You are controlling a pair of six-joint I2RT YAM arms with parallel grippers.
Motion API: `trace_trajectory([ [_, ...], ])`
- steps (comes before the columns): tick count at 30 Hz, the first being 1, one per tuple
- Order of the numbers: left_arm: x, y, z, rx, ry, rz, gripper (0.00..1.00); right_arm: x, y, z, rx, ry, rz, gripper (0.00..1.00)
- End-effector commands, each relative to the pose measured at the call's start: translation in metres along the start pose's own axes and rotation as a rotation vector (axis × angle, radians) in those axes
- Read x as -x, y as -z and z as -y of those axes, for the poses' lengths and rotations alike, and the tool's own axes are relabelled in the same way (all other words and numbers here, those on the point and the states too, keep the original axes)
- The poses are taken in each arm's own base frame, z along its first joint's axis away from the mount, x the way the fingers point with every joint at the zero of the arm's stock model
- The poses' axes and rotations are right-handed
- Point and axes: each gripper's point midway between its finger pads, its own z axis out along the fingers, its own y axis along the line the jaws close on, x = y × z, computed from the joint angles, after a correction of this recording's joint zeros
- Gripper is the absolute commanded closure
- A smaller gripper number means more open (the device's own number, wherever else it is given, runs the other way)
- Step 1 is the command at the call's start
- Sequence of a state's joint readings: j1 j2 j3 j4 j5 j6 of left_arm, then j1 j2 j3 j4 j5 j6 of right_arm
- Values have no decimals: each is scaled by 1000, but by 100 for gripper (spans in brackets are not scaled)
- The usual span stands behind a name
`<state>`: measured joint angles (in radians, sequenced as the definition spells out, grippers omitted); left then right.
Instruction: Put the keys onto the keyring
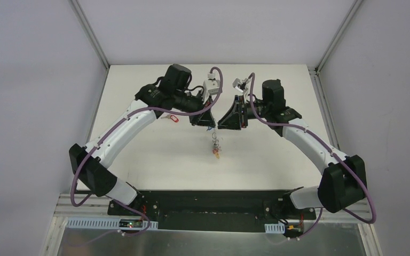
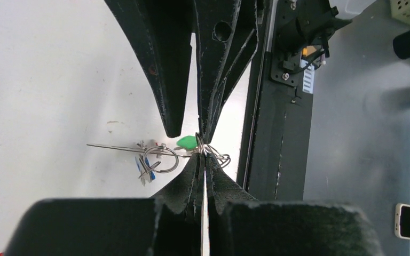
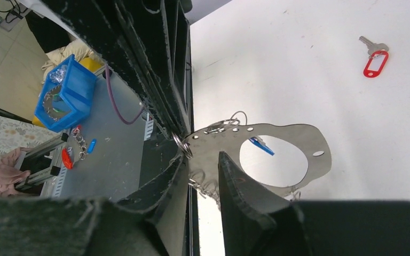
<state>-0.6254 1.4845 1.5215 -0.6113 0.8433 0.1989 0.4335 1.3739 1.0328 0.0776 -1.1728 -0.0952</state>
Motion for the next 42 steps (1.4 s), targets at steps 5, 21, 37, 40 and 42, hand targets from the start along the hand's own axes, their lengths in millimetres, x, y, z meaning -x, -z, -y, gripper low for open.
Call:
trace_trajectory([
  [5, 0, 6, 22, -45, -37, -94, 100, 22, 8, -20, 23, 144, 19, 70],
  [21, 0, -3, 21, -50, -10, -112, 100, 13, 3, -40, 119, 142, -5, 71],
  [37, 9, -6, 16, -32, 0, -77, 100, 10, -4, -40, 127, 100, 1, 96],
  [40, 16, -4, 14, -32, 14, -37, 100, 17, -5, -35, 96, 66, 24, 100],
  [42, 23, 0, 13, -38, 39, 8, 100, 24, -5, -34, 86, 23, 40, 100],
])
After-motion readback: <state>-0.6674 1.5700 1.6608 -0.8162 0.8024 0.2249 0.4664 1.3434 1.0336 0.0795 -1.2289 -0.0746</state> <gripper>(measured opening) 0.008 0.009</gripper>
